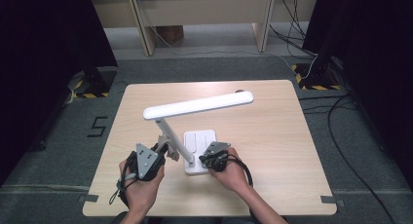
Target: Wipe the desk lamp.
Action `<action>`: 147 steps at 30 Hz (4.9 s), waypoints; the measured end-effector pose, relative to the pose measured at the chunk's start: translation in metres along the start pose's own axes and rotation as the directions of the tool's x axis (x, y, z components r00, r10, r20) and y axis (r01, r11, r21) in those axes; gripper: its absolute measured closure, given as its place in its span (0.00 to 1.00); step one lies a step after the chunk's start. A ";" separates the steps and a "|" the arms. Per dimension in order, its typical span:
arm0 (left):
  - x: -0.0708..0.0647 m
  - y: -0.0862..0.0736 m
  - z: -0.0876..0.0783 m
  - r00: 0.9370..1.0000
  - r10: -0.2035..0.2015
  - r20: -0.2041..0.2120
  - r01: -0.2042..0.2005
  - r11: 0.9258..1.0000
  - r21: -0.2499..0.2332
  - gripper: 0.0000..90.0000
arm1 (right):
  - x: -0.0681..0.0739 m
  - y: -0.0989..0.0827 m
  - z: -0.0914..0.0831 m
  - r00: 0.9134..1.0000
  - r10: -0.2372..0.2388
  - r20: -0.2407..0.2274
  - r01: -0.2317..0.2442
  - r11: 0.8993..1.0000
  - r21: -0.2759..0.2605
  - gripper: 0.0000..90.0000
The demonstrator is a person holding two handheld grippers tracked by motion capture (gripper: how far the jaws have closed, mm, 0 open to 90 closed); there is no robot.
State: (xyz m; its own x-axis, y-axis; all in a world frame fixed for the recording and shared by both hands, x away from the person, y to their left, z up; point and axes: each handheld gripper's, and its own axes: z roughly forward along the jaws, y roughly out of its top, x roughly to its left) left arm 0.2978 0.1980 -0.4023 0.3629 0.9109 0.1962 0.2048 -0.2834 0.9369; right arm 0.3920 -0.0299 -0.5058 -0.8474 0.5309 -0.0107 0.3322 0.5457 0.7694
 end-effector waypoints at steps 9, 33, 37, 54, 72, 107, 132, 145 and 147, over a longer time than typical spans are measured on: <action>-0.002 -0.007 0.004 1.000 0.002 0.008 -0.003 1.000 0.013 0.89 | 0.001 0.000 0.001 1.000 0.008 -0.002 -0.008 1.000 -0.005 1.00; -0.013 -0.033 0.019 0.999 0.008 0.038 -0.010 0.998 0.059 0.89 | 0.001 0.000 0.001 1.000 0.012 -0.003 -0.012 1.000 0.000 1.00; -0.015 -0.036 0.021 0.999 0.010 0.047 -0.013 0.998 0.066 0.89 | 0.001 0.000 0.001 1.000 0.007 -0.003 -0.007 1.000 -0.005 1.00; -0.019 -0.051 0.029 0.997 0.010 0.077 -0.017 0.996 0.093 0.89 | 0.000 0.000 0.001 1.000 0.010 -0.002 -0.010 1.000 -0.009 1.00; -0.023 -0.060 0.036 0.996 0.006 0.092 -0.016 0.993 0.115 0.89 | 0.000 0.000 0.001 1.000 0.009 -0.005 -0.009 1.000 -0.010 1.00; -0.031 -0.078 0.050 0.986 0.050 0.157 -0.082 0.976 0.202 0.88 | 0.000 0.001 0.000 1.000 0.020 -0.003 -0.020 1.000 0.005 0.92; -0.027 -0.041 -0.001 0.970 0.114 0.215 -0.135 0.987 0.089 0.88 | 0.045 0.044 -0.053 0.962 -0.165 -0.216 0.135 0.980 -0.147 0.35; -0.032 -0.036 0.000 0.960 0.130 0.248 -0.148 0.987 0.056 0.88 | 0.032 0.042 -0.064 0.962 -0.175 -0.211 0.137 0.974 -0.182 0.87; -0.034 -0.035 0.000 0.958 0.137 0.254 -0.154 0.987 0.050 0.88 | 0.030 0.042 -0.066 0.962 -0.174 -0.210 0.137 0.974 -0.181 0.90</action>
State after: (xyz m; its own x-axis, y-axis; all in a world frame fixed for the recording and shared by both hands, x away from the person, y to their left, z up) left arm 0.2784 0.1770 -0.4414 0.6061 0.7574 0.2429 0.1914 -0.4353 0.8797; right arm 0.3533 -0.0343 -0.4313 -0.9601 0.2795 -0.0102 0.1325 0.4866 0.8635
